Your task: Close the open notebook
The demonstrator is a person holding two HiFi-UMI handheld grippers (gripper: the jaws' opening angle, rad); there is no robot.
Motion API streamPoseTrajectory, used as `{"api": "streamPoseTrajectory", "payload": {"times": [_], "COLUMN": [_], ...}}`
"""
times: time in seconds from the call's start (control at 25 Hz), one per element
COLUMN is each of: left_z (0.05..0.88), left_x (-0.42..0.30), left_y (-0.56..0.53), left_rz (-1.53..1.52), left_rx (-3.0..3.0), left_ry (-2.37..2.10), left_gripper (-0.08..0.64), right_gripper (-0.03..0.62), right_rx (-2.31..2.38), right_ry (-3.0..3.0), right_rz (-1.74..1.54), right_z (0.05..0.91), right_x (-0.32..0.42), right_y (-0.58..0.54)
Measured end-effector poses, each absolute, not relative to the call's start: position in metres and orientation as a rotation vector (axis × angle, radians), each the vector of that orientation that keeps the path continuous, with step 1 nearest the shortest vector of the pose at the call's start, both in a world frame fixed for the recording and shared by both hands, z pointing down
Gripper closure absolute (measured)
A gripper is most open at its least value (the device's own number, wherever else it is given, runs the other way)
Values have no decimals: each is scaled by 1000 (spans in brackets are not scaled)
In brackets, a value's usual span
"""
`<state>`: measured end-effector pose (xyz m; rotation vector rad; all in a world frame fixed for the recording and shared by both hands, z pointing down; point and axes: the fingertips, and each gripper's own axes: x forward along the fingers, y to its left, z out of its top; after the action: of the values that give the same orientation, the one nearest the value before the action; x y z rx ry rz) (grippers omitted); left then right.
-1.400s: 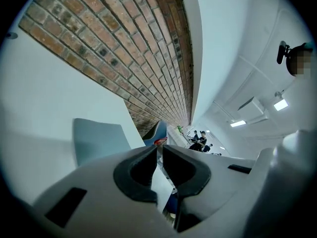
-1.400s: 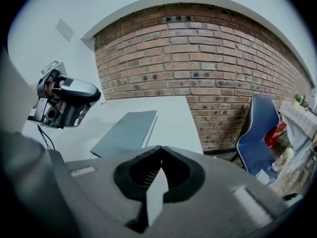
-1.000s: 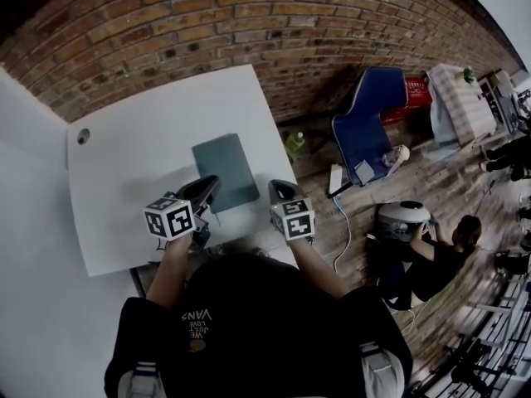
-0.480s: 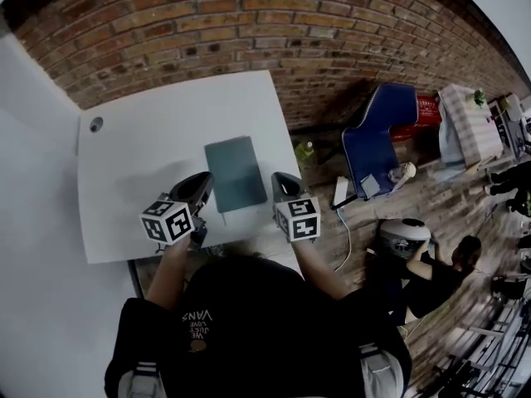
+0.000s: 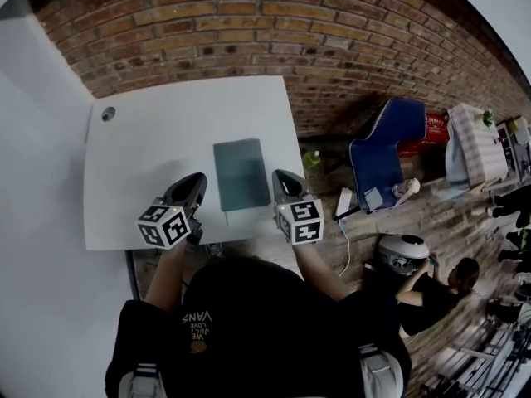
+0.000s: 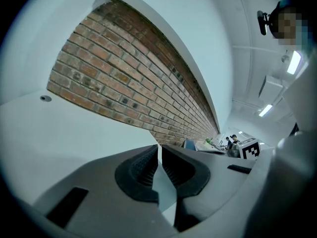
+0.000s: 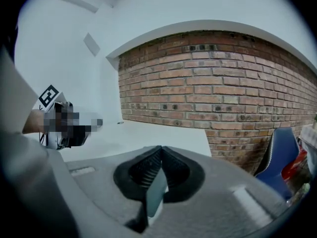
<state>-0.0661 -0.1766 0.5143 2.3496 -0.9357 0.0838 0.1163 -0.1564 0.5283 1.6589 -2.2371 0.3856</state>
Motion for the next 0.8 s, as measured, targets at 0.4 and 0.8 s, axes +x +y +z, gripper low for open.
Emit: {"api": "streamPoseTrajectory", "payload": {"times": [0.4,0.8], "left_z": [511,506], "left_x": [-91,-103], "left_y": [-162,-140], "left_rz": [26,-11], "left_rx": [2310,2280], "left_ry": [-1078,-1196], "left_gripper": [525,526], "right_gripper": [595,595], "right_rx": [1599,1522], "right_ry": [-2334,-2424], "right_rz": [344,301], "right_z": [508,494], "right_x": [110,100], "right_y": [-153,-145]}}
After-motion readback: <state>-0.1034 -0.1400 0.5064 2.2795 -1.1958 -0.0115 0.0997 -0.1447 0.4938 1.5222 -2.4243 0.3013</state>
